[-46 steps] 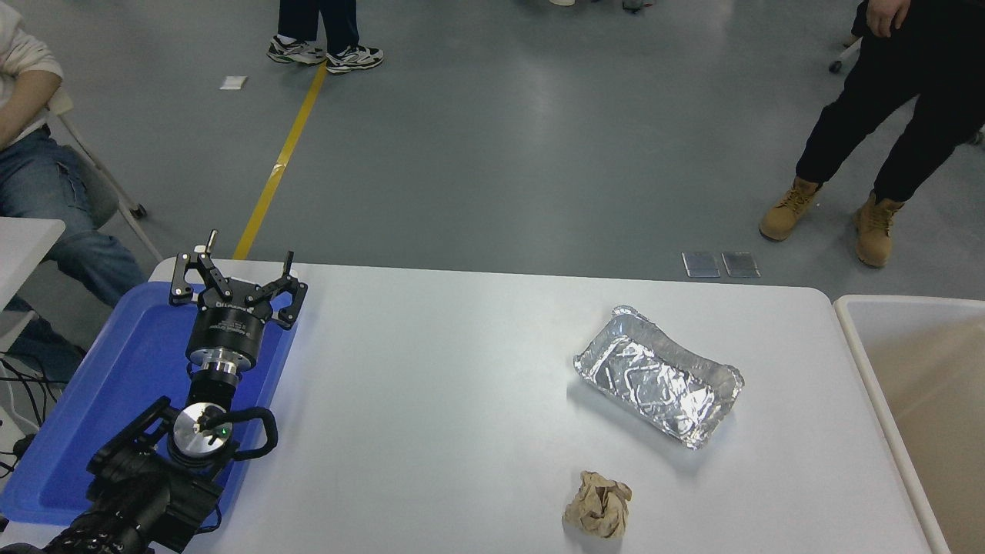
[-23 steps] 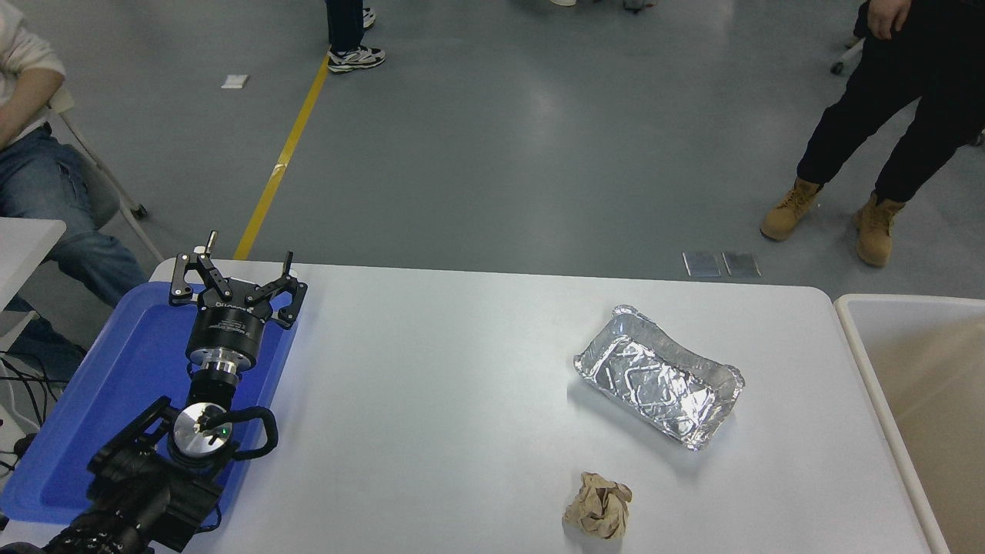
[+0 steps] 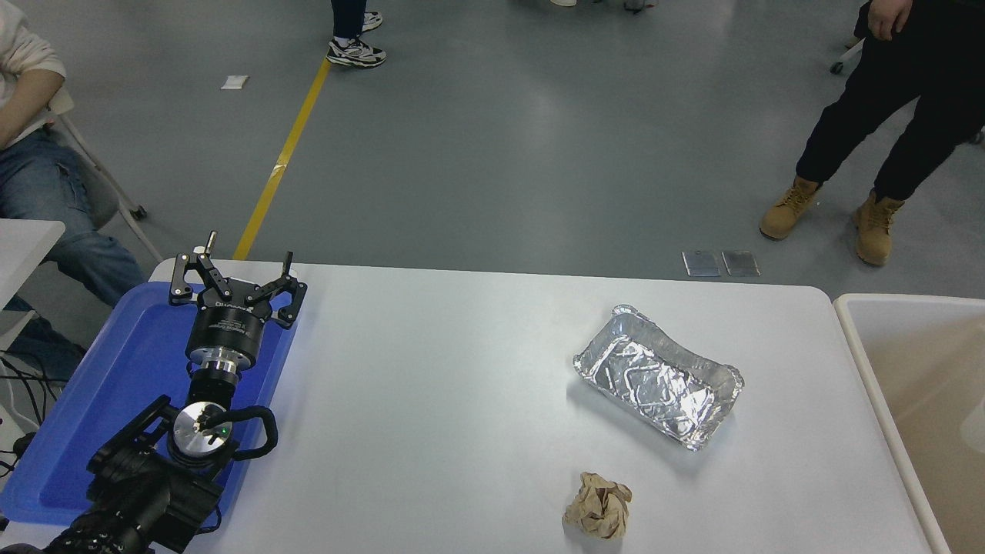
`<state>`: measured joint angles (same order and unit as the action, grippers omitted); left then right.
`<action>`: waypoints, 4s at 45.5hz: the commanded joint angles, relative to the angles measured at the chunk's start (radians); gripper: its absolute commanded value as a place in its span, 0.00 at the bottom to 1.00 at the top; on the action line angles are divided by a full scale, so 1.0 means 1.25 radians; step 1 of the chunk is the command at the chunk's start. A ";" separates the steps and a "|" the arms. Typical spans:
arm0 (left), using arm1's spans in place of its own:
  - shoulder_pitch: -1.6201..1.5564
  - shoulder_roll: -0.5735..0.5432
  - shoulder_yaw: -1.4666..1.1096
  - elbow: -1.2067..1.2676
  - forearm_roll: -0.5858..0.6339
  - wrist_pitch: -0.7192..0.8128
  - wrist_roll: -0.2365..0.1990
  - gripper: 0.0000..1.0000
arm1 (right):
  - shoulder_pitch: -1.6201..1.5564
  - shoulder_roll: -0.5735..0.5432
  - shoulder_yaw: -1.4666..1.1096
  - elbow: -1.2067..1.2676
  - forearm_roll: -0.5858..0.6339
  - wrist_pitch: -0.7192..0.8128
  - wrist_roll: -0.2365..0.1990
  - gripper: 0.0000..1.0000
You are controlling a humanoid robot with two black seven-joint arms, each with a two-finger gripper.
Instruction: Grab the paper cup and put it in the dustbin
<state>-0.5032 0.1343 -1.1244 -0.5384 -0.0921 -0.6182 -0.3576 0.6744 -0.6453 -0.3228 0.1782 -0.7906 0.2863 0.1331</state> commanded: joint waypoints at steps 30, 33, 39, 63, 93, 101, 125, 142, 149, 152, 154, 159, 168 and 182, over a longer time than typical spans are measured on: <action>-0.001 -0.001 0.000 0.000 0.000 0.000 0.000 1.00 | -0.049 0.049 0.002 0.000 0.069 -0.099 0.000 1.00; 0.000 -0.001 0.000 0.000 0.000 0.000 0.000 1.00 | -0.044 0.046 0.002 0.002 0.070 -0.098 0.000 1.00; 0.000 -0.001 0.000 0.000 0.000 0.000 0.000 1.00 | -0.019 0.040 0.005 0.006 0.079 -0.097 0.000 1.00; -0.001 -0.001 0.000 0.000 0.000 0.000 0.000 1.00 | 0.172 -0.091 0.252 0.272 0.123 -0.099 -0.006 1.00; -0.001 -0.001 0.000 0.000 0.000 0.000 0.000 1.00 | 0.498 -0.230 0.071 0.655 0.116 -0.081 -0.077 1.00; -0.001 -0.001 0.001 0.000 0.000 0.000 0.000 1.00 | 0.701 -0.209 -0.177 0.730 0.123 -0.084 -0.077 1.00; -0.001 -0.001 0.001 0.000 0.000 -0.001 0.000 1.00 | 1.150 -0.014 -0.618 0.970 0.126 0.015 -0.068 1.00; -0.001 -0.001 0.001 0.000 0.000 0.000 0.000 1.00 | 1.272 0.166 -0.668 1.060 0.315 0.146 -0.068 1.00; -0.001 -0.001 0.001 0.000 0.000 -0.001 0.000 1.00 | 1.290 0.250 -0.654 1.072 0.362 0.203 -0.068 1.00; 0.000 -0.001 0.001 0.000 0.000 -0.001 0.000 1.00 | 1.290 0.285 -0.645 1.072 0.409 0.221 -0.068 1.00; -0.001 -0.001 0.001 0.000 0.000 -0.001 0.000 1.00 | 1.288 0.304 -0.640 1.074 0.442 0.231 -0.068 1.00; -0.001 -0.001 0.001 0.000 0.000 -0.001 0.000 1.00 | 1.284 0.339 -0.634 1.075 0.496 0.279 -0.068 1.00; -0.001 -0.001 0.001 0.000 0.000 -0.001 0.000 1.00 | 1.285 0.354 -0.628 1.090 0.523 0.356 -0.068 1.00; -0.001 0.001 0.001 -0.001 0.001 -0.001 0.001 1.00 | 1.273 0.381 -0.672 1.070 0.523 0.349 -0.070 1.00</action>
<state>-0.5044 0.1340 -1.1229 -0.5384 -0.0913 -0.6194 -0.3563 2.2689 -0.1957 -1.1323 1.5213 -0.1529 0.7022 0.0465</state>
